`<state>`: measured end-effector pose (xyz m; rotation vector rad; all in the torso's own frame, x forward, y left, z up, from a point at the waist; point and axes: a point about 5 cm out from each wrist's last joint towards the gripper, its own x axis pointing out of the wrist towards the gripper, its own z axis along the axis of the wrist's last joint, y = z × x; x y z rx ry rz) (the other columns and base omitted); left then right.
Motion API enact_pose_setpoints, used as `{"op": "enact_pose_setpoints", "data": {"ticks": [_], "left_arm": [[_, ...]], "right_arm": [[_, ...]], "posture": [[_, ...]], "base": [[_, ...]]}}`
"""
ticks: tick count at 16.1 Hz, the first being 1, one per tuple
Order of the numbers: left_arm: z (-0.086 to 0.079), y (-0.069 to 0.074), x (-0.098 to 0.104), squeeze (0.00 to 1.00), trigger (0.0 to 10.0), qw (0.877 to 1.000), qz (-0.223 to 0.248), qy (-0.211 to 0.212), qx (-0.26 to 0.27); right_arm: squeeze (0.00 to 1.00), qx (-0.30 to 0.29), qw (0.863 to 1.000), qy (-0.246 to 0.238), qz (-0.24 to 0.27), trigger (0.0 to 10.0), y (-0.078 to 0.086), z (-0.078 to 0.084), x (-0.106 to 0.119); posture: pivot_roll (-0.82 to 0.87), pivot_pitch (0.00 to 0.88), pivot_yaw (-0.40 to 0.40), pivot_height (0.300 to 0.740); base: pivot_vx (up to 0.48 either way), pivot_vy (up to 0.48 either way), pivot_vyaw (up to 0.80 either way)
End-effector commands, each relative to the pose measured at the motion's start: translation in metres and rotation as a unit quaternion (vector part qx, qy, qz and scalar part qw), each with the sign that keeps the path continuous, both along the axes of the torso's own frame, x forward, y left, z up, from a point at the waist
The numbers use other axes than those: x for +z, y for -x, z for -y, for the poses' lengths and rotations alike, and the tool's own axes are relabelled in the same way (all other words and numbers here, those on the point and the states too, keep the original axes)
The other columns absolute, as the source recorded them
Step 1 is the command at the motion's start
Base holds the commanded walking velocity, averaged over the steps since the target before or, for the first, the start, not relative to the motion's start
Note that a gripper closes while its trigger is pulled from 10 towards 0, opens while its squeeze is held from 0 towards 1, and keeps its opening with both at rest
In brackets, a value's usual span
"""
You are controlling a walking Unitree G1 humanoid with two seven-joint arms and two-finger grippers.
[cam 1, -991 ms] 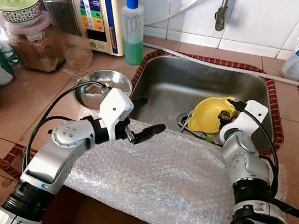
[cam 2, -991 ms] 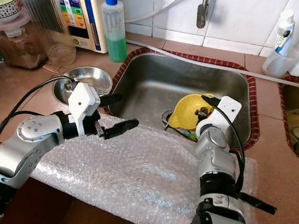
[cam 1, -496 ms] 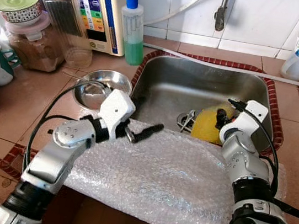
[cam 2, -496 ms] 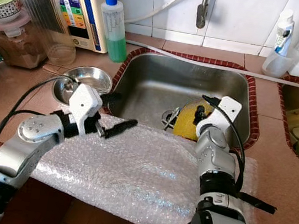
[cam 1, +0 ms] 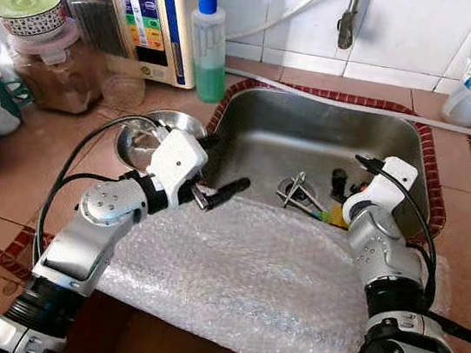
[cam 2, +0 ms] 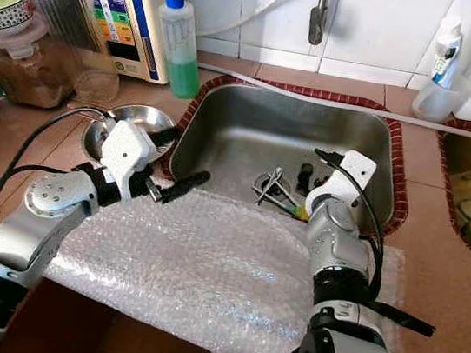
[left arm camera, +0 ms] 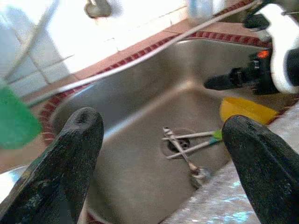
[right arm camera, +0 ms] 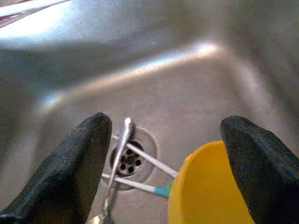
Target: Kitchen organization
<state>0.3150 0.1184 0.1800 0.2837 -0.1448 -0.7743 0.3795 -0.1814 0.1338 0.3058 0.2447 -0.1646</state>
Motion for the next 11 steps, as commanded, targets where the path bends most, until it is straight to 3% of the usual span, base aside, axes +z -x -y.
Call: {"op": "enact_pose_setpoints", "data": {"ticks": [1, 4, 7, 11], "left_arm": [[-0.011, -0.008, 0.004, 1.00, 10.0, 0.999, 0.019, -0.006, 0.042], [-0.020, -0.015, 0.004, 1.00, 10.0, 0.995, 0.029, -0.007, 0.096], [-0.032, -0.024, -0.001, 1.00, 10.0, 0.987, 0.031, -0.014, 0.159], [-0.044, -0.030, -0.005, 1.00, 10.0, 0.981, 0.038, -0.062, 0.178]], "right_arm": [[1.00, 0.048, 0.999, -0.002, 0.009, 10.0, 0.000, -0.019, 0.001], [1.00, 0.124, 0.991, -0.014, 0.054, 10.0, 0.002, -0.042, 0.013], [1.00, 0.225, 0.966, -0.041, 0.118, 10.0, 0.011, -0.072, 0.031], [1.00, 0.303, 0.940, -0.034, 0.156, 10.0, 0.027, -0.095, 0.041]], "posture": [[-0.16, 0.124, 0.120, 0.740], [-0.17, 0.126, 0.118, 0.740], [-0.17, 0.129, 0.118, 0.740], [-0.17, 0.132, 0.120, 0.740]], "base": [[0.000, 0.000, 0.00], [0.000, 0.000, 0.00], [0.000, 0.000, 0.00], [0.000, 0.000, 0.00]]}}
